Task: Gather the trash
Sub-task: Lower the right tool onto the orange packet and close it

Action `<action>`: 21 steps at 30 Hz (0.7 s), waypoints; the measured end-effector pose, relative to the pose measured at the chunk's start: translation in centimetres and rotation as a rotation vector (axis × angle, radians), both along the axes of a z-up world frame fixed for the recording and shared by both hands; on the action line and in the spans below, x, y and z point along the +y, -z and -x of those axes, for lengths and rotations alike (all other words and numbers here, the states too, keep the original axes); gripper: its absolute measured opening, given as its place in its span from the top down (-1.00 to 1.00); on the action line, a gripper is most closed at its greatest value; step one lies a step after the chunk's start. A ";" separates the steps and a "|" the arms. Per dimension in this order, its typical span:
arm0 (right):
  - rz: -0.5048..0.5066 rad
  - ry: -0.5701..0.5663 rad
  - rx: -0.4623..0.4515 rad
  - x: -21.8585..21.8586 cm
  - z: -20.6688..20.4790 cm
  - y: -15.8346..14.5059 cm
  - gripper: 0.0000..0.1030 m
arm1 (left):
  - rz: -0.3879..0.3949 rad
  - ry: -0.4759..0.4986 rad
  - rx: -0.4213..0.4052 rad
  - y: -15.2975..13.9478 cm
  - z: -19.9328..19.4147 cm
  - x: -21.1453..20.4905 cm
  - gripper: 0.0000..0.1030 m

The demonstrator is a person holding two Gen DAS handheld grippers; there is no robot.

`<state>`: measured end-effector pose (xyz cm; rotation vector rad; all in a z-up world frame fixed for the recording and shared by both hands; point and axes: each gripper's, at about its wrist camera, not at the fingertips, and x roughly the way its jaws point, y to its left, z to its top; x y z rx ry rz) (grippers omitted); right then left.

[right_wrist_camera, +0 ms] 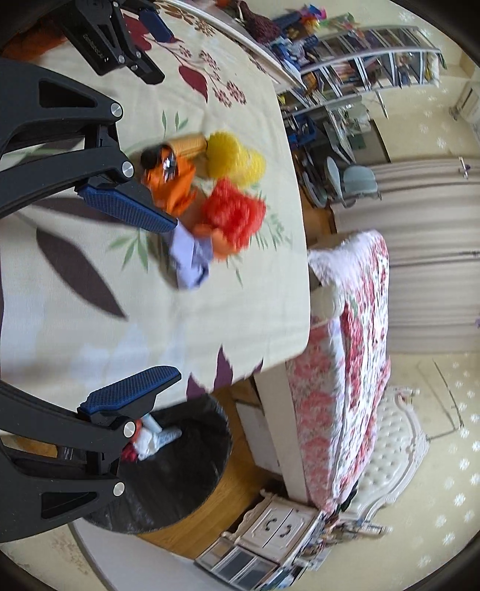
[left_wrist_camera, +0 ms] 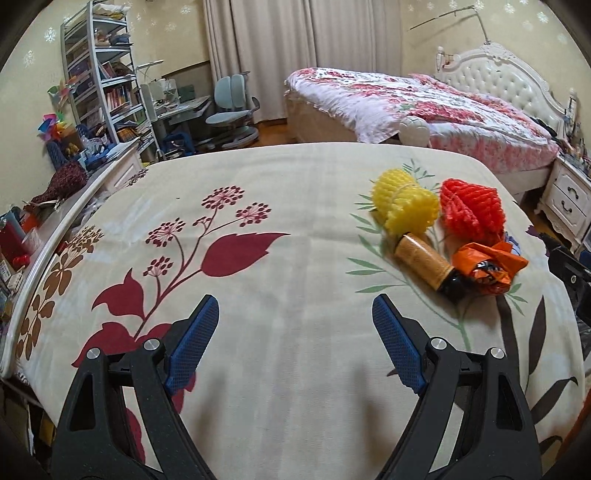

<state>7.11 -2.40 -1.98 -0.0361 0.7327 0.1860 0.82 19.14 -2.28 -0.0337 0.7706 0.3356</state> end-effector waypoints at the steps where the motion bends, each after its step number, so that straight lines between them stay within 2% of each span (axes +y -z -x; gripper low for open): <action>1: 0.002 -0.014 0.000 0.7 0.0 0.0 -0.41 | 0.001 -0.009 0.001 0.1 0.1 0.5 -0.61; 8: 0.031 -0.102 0.020 4.9 -0.3 0.9 -0.41 | 0.030 -0.078 0.017 0.8 1.0 3.8 -0.61; 15: 0.053 -0.136 0.063 6.6 -1.1 2.2 -0.41 | 0.051 -0.087 0.019 1.1 1.3 4.5 -0.61; 17: 0.045 -0.138 0.075 6.6 -1.3 2.5 -0.24 | 0.049 -0.082 0.021 1.2 1.2 4.4 -0.61; 21: 0.037 -0.152 0.075 6.8 -1.1 2.4 -0.08 | 0.047 -0.076 0.021 1.2 1.1 4.1 -0.61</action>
